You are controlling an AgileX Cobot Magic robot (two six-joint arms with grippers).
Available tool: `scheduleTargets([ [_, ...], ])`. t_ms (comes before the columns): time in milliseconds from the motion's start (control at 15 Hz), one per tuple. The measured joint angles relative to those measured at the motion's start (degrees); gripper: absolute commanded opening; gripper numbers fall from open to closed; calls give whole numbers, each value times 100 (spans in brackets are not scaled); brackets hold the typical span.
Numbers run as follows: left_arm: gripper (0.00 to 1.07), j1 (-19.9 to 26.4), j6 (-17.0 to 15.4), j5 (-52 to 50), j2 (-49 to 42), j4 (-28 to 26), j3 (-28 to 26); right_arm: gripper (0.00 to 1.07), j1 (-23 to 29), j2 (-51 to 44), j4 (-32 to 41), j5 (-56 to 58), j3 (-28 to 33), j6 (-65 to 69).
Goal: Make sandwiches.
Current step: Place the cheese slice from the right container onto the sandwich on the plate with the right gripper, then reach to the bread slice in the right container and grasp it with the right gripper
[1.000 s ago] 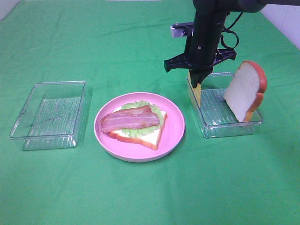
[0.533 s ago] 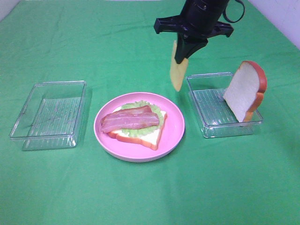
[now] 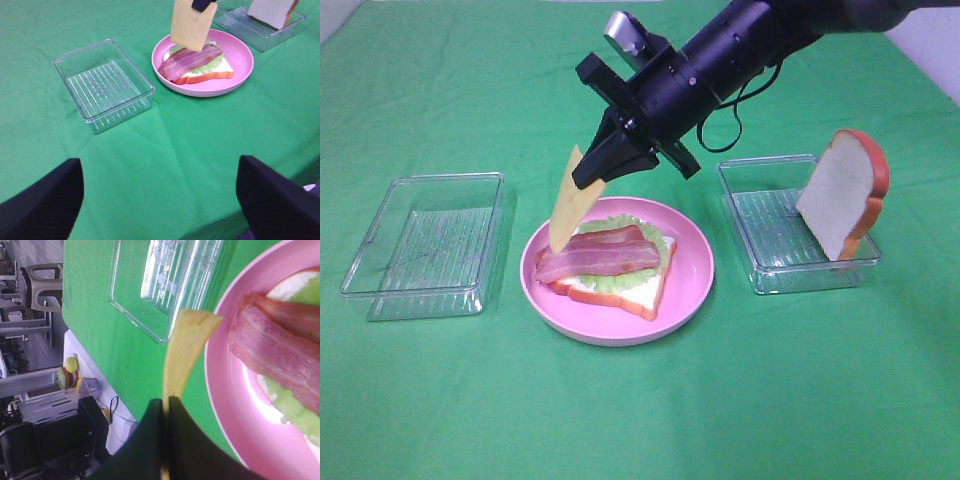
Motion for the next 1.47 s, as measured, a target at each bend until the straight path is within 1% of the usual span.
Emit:
scheduleTargets([
  [200,79,0,0,0,0,0,0,0,0,241,-46,-166,69,-11],
  [267,79,0,0,0,0,0,0,0,0,298,-189,-229,80,63],
  [333,79,0,0,0,0,0,0,0,0,309,-561,-378,92,292],
  [400,79,0,0,0,0,0,0,9,0,309,-894,-527,92,504],
  [467,79,0,0,0,0,0,0,22,0,309,-1232,-630,92,739],
  [533,79,0,0,0,0,0,0,45,0,309,-1352,-670,92,796],
  [667,79,0,0,0,0,0,0,76,0,309,-1404,-722,92,871],
  [733,79,0,0,0,0,0,0,83,0,304,-1444,-722,92,894],
  [800,79,0,0,0,0,0,0,83,0,304,-1444,-722,92,894],
  [1000,79,0,0,0,0,0,0,83,0,-103,-2149,-728,92,1163],
  [1267,79,0,0,0,0,0,0,83,0,-1197,-3879,-716,92,1730],
  [1333,79,0,0,0,0,0,0,83,0,-1197,-3879,-716,92,1730],
  [1400,79,0,0,0,0,0,0,83,0,-1283,-4057,-710,92,1839],
  [1467,79,0,0,0,0,0,0,83,0,-1524,-4693,-688,92,2131],
])
